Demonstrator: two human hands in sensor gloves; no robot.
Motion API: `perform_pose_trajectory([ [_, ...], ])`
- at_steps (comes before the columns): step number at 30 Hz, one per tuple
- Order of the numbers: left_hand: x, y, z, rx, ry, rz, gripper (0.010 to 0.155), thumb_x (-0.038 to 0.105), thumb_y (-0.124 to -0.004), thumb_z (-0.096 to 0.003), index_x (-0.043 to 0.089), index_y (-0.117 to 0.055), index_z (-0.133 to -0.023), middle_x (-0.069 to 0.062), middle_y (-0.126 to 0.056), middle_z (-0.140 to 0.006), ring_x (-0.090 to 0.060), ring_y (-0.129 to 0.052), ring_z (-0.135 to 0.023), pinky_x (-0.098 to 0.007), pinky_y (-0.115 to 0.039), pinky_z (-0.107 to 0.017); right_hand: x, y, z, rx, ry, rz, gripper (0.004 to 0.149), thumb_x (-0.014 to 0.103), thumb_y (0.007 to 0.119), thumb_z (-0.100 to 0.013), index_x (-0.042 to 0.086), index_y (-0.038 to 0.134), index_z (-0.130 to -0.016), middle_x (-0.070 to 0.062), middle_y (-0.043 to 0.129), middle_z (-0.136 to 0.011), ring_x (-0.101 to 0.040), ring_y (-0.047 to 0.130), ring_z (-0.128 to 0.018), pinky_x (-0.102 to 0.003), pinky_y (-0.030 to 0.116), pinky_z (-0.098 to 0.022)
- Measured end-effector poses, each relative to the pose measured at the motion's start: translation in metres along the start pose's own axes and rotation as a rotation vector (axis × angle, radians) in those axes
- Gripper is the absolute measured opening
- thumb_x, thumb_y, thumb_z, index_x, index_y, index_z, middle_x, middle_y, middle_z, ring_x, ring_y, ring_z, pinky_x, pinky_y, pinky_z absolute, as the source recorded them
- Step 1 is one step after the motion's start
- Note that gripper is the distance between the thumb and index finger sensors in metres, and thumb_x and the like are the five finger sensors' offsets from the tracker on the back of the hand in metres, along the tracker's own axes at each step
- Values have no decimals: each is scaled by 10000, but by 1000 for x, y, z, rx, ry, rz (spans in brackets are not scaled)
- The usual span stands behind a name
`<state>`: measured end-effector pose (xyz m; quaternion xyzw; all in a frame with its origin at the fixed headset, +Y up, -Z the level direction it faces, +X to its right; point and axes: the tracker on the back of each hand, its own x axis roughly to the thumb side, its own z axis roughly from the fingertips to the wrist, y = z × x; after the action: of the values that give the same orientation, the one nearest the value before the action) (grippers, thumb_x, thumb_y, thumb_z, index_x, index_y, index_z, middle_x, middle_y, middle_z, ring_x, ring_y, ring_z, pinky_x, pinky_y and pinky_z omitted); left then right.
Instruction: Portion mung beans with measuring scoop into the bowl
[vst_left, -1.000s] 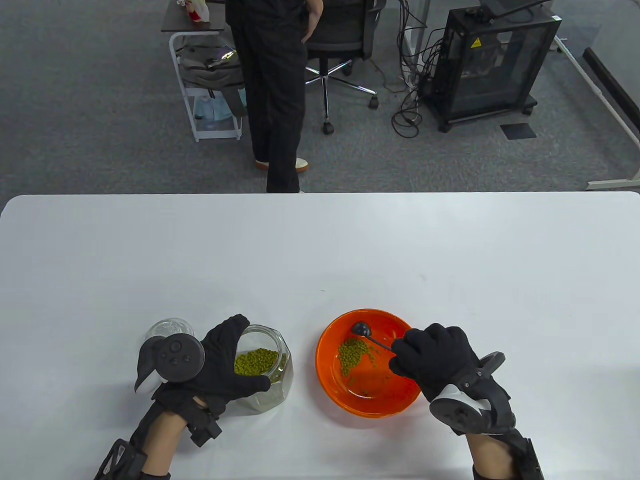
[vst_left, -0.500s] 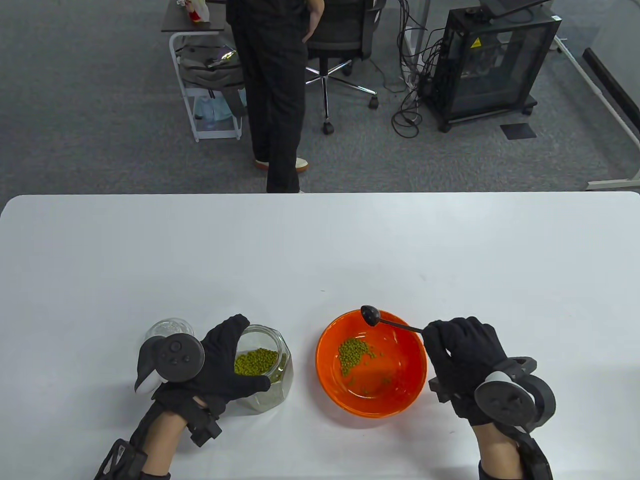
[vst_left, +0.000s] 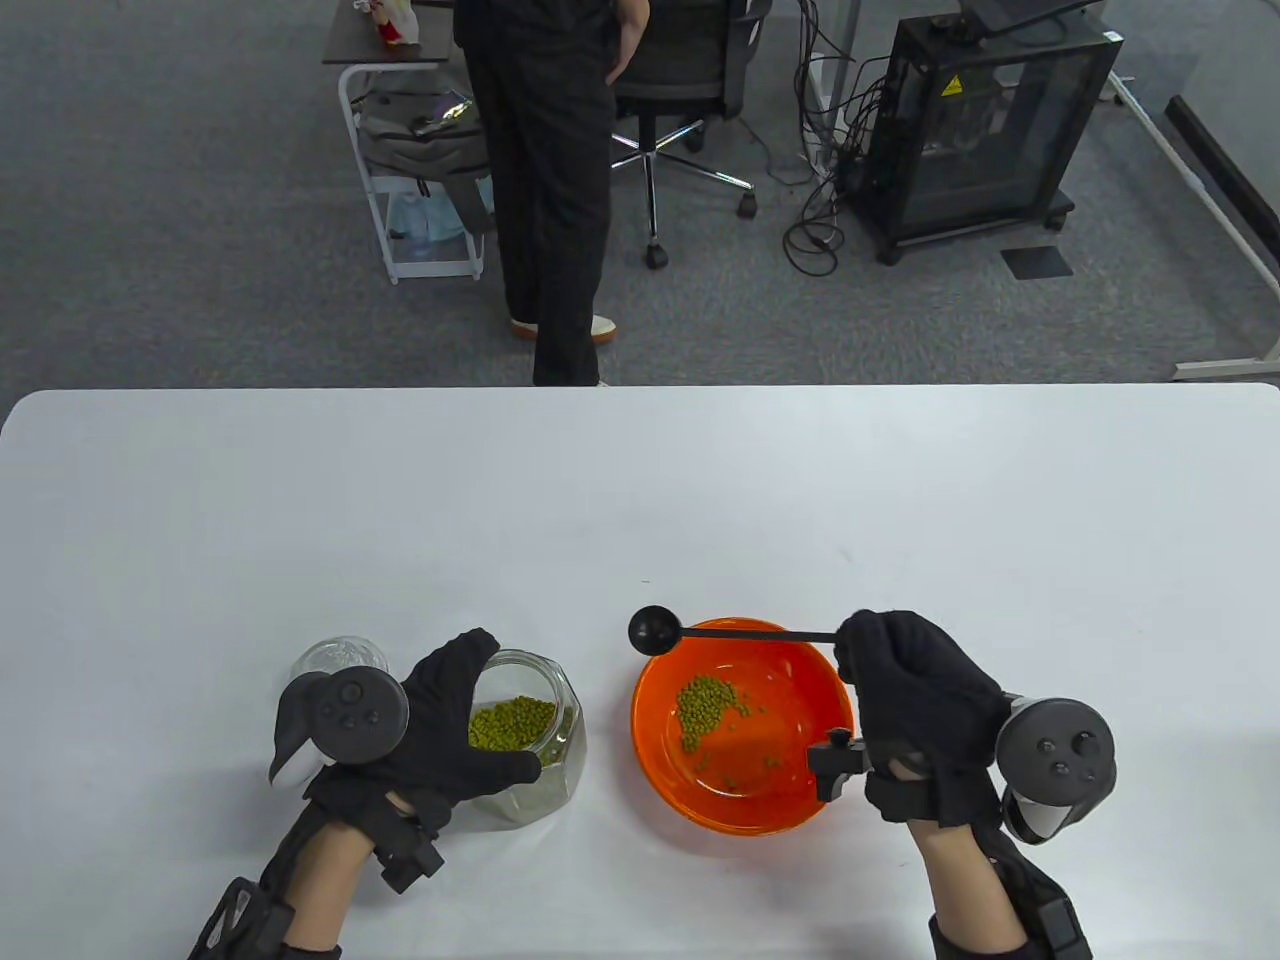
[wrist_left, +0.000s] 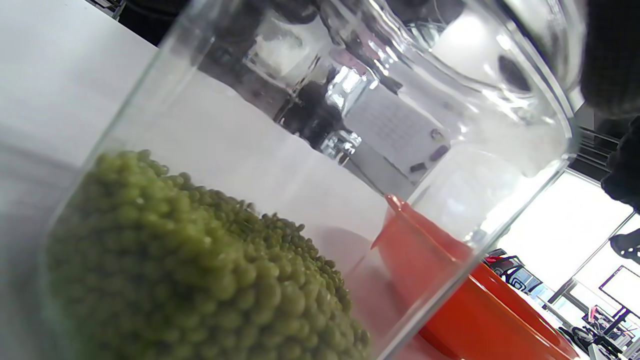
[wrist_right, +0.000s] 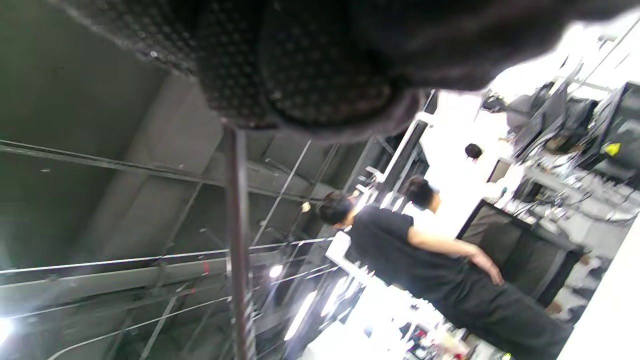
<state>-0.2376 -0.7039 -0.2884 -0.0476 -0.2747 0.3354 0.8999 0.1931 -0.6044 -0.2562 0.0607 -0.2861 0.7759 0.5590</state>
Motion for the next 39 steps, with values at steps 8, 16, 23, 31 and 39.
perform_pose_trajectory([
  [8,0,0,0,2,0,1,1257,843,-866,-391,-6,-259,-1093,-311,-377,-1145,-604,-552,-1028,-760,-497,-722,30,49,-6,122,-2,24,419,473,823,-465,91,991,-505,-84,1034,-350,-217,977,-170,-393,860,-167],
  [16,0,0,0,1,-1,0,1256,842,-866,-393,-5,-259,-1092,-311,-376,-1145,-604,-551,-1028,-760,-498,-722,43,102,-10,295,8,123,419,473,823,-468,92,991,-511,-85,1034,-357,-220,978,-179,-395,859,-172],
  [23,0,0,0,1,-1,0,1257,843,-865,-392,-7,-260,-1092,-310,-378,-1145,-602,-556,-1027,-759,-499,-722,56,151,-6,456,-40,350,419,478,826,-472,98,996,-524,-87,1036,-377,-225,981,-198,-397,859,-191],
  [31,0,0,0,0,-2,-1,1257,843,-866,-391,-7,-260,-1092,-312,-378,-1144,-605,-555,-1026,-758,-499,-722,70,195,12,507,-187,588,418,480,827,-473,107,1001,-550,-95,1041,-413,-237,985,-232,-402,858,-215],
  [39,0,0,0,2,-4,2,1256,842,-867,-392,-7,-260,-1092,-311,-378,-1144,-604,-554,-1026,-758,-499,-722,65,212,23,530,-270,675,418,483,817,-471,114,995,-558,-89,1037,-424,-233,985,-243,-400,858,-228],
])
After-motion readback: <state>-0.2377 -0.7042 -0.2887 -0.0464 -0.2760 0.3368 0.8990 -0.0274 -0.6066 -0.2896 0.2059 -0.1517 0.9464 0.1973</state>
